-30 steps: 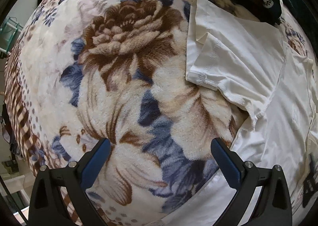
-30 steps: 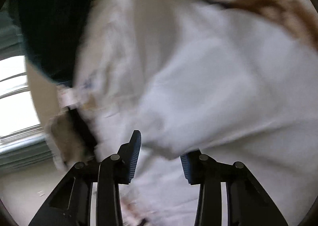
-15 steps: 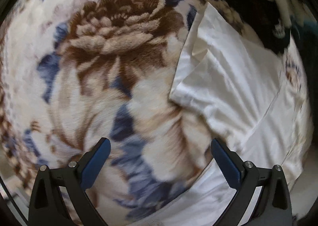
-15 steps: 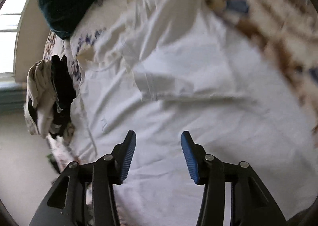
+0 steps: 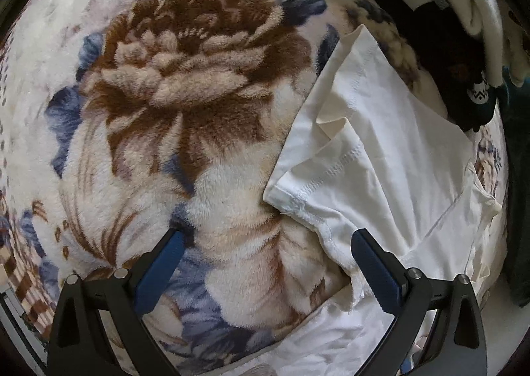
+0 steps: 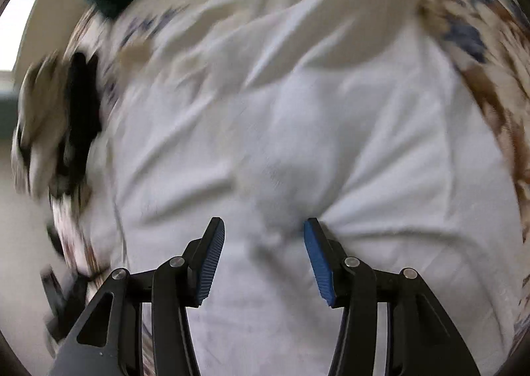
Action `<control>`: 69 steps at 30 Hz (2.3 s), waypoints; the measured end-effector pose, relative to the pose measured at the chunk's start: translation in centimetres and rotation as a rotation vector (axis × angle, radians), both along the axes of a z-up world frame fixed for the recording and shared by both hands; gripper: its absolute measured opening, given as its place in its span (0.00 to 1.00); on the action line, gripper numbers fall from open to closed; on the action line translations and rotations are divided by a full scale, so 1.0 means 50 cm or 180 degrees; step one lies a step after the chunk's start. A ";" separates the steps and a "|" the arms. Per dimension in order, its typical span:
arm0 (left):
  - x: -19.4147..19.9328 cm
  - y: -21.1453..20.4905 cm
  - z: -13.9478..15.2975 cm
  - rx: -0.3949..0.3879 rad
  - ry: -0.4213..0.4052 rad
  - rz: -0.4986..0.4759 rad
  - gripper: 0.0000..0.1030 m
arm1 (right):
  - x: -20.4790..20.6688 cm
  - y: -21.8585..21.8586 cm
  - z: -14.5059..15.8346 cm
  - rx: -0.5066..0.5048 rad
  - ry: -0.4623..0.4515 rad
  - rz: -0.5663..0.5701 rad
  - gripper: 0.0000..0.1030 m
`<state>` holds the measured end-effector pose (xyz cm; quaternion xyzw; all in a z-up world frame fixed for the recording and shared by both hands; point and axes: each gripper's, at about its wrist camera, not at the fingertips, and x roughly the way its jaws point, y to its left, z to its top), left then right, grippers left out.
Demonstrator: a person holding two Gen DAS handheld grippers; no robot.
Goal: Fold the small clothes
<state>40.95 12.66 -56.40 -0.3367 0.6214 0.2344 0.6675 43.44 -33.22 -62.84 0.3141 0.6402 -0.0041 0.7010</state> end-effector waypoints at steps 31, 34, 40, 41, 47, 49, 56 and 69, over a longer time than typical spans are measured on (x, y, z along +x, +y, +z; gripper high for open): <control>0.040 -0.057 0.197 0.0615 -0.1363 -0.0335 0.03 | -0.062 -0.123 0.032 -0.0471 -0.0011 -0.0463 0.51; 0.060 -0.165 0.272 0.0798 -0.1686 -0.0956 0.03 | -0.070 -0.142 0.039 -0.0490 -0.0007 -0.0501 0.51; 0.074 -0.426 0.248 0.0982 -0.1752 -0.2353 0.03 | -0.090 -0.191 0.051 -0.0558 0.0063 -0.0616 0.51; 0.063 -0.457 0.226 0.0975 -0.1689 -0.2562 0.03 | -0.092 -0.199 0.052 -0.0570 0.0086 -0.0628 0.51; 0.002 -0.518 0.104 0.0492 -0.1014 -0.3148 0.08 | -0.063 -0.232 0.064 -0.0509 0.0095 -0.0456 0.51; -0.013 -0.482 0.118 0.0421 -0.1056 -0.2970 0.25 | -0.035 -0.231 0.074 -0.0410 0.0029 -0.0357 0.59; -0.007 -0.323 0.148 0.0474 -0.1183 -0.2013 0.61 | 0.144 -0.128 0.089 -0.0135 -0.0292 0.0426 0.61; 0.112 -0.200 0.145 0.0555 -0.1107 -0.1392 0.61 | 0.262 0.000 0.034 -0.0293 -0.0467 0.0668 0.05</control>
